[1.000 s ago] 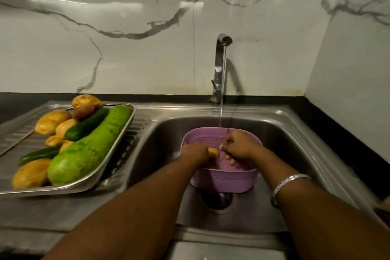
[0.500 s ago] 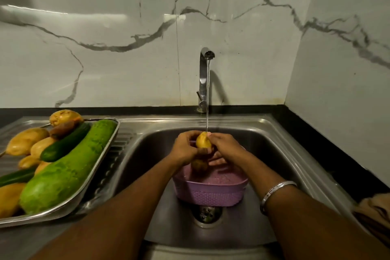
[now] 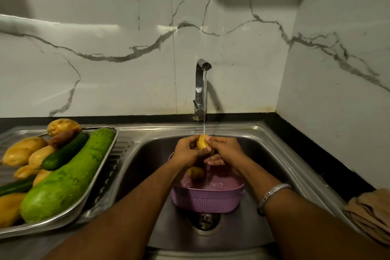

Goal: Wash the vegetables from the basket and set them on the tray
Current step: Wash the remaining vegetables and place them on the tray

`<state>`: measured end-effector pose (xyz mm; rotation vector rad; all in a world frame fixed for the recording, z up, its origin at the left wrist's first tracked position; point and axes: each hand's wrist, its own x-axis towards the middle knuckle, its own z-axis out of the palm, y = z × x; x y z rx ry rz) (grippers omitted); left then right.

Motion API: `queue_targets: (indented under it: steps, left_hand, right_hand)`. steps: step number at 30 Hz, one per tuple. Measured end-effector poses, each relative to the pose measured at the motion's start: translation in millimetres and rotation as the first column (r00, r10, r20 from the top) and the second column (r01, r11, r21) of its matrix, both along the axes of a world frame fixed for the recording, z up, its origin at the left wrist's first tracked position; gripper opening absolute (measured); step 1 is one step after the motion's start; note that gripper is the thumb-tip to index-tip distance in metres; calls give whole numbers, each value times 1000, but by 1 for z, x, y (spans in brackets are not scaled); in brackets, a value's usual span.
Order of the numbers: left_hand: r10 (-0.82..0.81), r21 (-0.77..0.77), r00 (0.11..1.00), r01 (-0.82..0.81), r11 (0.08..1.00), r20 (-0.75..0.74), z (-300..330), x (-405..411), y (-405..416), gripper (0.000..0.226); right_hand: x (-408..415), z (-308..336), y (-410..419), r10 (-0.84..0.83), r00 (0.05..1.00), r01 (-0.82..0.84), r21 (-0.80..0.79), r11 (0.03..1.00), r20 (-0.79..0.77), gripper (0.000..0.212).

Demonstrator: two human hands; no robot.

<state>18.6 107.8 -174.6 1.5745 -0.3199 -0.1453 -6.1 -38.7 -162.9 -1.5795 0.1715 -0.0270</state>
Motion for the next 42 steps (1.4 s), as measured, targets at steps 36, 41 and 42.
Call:
queue_targets:
  steps: [36, 41, 42]
  left_hand:
    - [154, 228, 851, -302, 926, 502, 3, -6, -13, 48]
    - [-144, 305, 957, 63, 950, 251, 10, -11, -5, 57]
    - [-205, 272, 967, 158, 949, 152, 11, -13, -3, 60]
  right_hand:
    - [6, 11, 7, -161, 987, 156, 141, 978, 22, 19]
    - [0, 12, 0, -118, 992, 120, 71, 990, -34, 18]
    - [-1, 12, 0, -103, 994, 105, 50, 993, -43, 19]
